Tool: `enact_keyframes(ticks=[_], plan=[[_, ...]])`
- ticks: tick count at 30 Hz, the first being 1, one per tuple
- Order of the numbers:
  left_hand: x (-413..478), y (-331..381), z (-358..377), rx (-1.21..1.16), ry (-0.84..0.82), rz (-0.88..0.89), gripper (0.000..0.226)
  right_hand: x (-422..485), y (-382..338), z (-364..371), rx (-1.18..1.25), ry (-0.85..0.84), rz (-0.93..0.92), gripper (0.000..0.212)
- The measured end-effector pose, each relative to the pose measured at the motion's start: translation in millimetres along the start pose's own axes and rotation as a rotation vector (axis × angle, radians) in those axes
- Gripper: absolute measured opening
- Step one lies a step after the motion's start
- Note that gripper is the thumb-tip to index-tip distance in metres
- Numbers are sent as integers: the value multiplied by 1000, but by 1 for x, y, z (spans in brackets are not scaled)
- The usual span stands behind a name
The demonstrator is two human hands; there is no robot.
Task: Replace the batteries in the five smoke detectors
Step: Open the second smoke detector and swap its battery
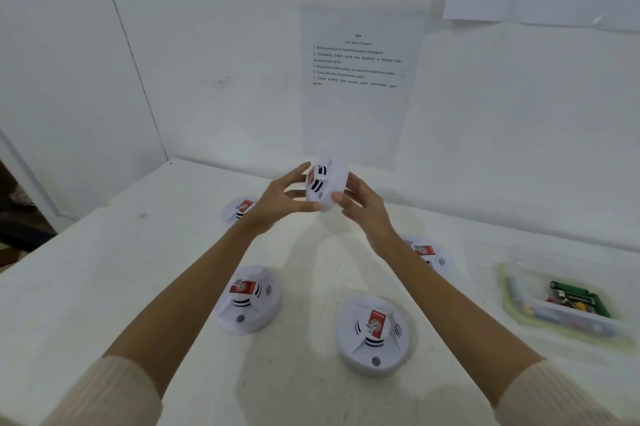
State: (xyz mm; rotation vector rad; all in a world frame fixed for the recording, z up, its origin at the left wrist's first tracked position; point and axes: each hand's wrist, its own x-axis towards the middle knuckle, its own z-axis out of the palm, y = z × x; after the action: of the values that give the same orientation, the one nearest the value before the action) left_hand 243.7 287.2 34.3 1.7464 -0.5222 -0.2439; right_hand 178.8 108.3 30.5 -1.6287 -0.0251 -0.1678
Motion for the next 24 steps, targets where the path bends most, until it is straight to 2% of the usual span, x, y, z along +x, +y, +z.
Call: enact_keyframes(ticks=[3,6,9,12,14,19,24], plan=[[1,5,10,-63,-13,40,77,-3,-12,6,226,-154,98,65],[2,9,13,63,-40,60,79,-5,-20,5,401,-225,117,61],[2,13,10,222,-3,119,93,-5,-23,4,269,-112,43,62],[3,15,7,252,-23,193,113,-4,-17,1,172,-9,-60,66],[2,14,6,301,-5,220,111,-5,-11,-1,139,2,-106,59],[-4,3,5,314,-23,229,106,-7,-7,-2,132,30,-70,44],[1,0,9,360,53,289,114,-8,-7,7,310,125,-48,43]])
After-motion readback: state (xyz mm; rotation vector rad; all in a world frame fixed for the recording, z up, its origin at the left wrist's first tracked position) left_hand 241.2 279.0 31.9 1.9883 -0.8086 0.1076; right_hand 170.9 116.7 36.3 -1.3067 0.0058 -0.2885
